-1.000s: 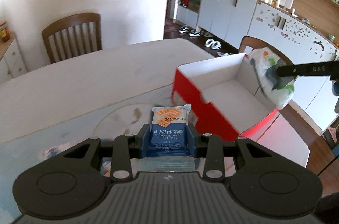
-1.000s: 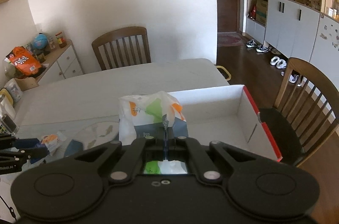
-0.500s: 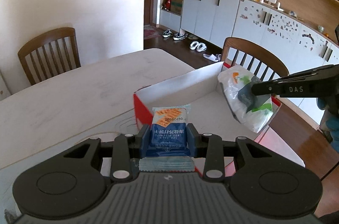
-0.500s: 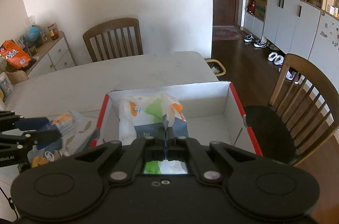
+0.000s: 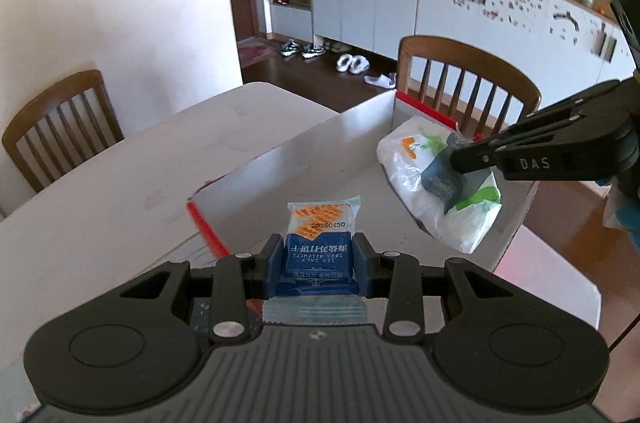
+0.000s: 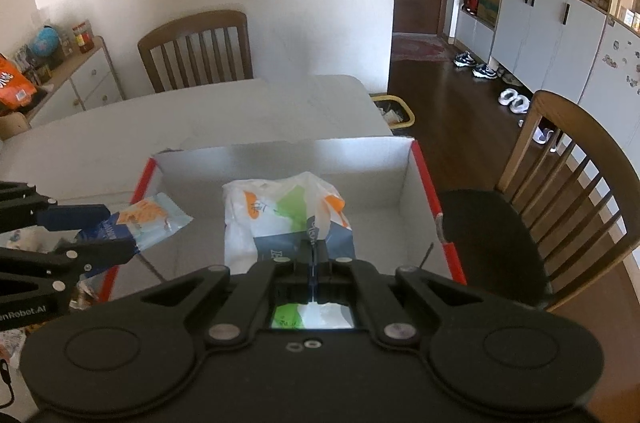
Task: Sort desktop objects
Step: 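Carry the biscuit pack and white bag with both grippers into the red box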
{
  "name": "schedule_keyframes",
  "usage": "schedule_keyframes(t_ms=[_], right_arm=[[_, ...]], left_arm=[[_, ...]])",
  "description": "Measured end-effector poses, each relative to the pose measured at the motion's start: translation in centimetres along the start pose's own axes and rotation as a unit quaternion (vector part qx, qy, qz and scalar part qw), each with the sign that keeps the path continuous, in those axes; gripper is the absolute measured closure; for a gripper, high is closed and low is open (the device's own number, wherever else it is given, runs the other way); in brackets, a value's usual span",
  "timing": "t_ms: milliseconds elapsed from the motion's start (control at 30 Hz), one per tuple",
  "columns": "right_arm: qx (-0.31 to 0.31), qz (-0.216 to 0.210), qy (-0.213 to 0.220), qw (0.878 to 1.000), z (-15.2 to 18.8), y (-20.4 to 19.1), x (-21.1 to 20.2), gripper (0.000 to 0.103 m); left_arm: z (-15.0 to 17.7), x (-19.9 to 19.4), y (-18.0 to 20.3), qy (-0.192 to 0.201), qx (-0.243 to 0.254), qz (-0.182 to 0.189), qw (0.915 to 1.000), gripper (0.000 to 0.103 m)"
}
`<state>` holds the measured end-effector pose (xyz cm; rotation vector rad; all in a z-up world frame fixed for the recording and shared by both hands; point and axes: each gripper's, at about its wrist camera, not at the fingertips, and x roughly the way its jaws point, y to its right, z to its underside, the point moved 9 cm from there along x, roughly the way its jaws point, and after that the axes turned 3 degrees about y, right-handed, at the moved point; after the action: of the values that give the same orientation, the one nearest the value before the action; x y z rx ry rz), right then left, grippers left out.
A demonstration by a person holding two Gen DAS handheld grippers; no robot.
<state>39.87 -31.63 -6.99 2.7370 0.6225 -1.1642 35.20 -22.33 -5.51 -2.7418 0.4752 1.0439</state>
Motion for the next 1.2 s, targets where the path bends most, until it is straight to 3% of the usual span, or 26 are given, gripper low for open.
schedule_keyframes(t_ms=[467,967,1200], right_arm=[[-0.039,0.01,-0.045,0.998,1.9,1.0,4.0,0.103],[-0.074,-0.002,-0.118,0.99,4.4,0.2,7.5,0.103],[-0.073,-0.009,-0.132,0.988,4.7,0.0,8.1,0.103]], left_arm=[[0.6,5.8,2.0,-0.061,0.094,0.002,0.9937,0.068],[2.3,9.8,2.8,-0.157,0.124,0.032,0.9792,0.068],[3.5,10.4,2.6,-0.182,0.132,0.038,0.9736,0.068]])
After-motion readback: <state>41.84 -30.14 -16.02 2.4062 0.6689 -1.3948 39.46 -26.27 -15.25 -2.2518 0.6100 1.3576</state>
